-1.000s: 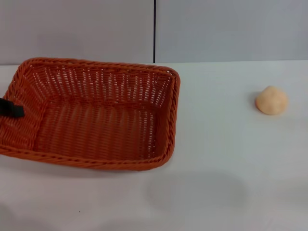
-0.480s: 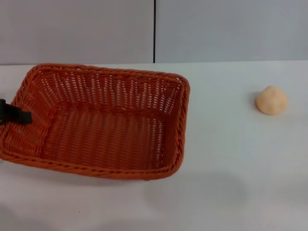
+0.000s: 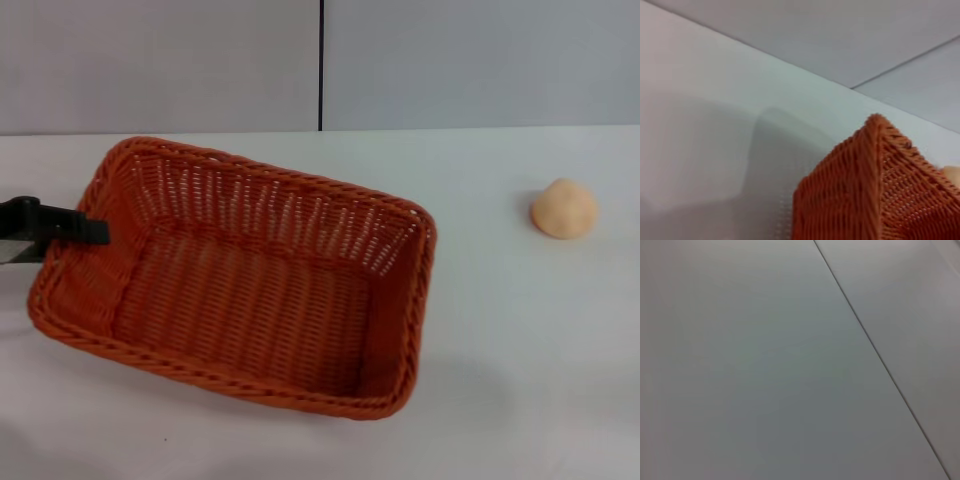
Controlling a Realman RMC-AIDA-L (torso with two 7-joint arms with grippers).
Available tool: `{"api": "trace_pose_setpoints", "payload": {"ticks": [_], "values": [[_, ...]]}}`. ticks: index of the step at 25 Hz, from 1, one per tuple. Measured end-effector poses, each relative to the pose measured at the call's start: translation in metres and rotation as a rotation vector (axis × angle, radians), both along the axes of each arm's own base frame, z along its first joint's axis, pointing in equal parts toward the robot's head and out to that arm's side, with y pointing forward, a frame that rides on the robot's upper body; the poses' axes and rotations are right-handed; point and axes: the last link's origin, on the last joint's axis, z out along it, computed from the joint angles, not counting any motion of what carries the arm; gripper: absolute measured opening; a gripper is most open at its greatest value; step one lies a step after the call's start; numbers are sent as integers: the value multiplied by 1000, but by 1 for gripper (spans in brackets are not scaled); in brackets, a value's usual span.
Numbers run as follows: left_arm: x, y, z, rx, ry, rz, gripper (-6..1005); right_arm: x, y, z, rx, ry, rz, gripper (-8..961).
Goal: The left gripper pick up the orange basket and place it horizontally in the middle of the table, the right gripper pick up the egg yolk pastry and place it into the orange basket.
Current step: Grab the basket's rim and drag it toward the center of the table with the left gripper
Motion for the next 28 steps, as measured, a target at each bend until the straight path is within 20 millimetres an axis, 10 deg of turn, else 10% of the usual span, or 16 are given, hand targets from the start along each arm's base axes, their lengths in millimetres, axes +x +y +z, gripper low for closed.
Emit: {"api": "trace_pose_setpoints", "payload": {"ticks": [20, 28], "values": [[17, 2, -12, -96, -13, -86, 768, -1, 6, 2, -6, 0, 2, 615], [33, 11, -28, -184, 59, -157, 766, -2, 9, 2, -14, 1, 6, 612]]}}
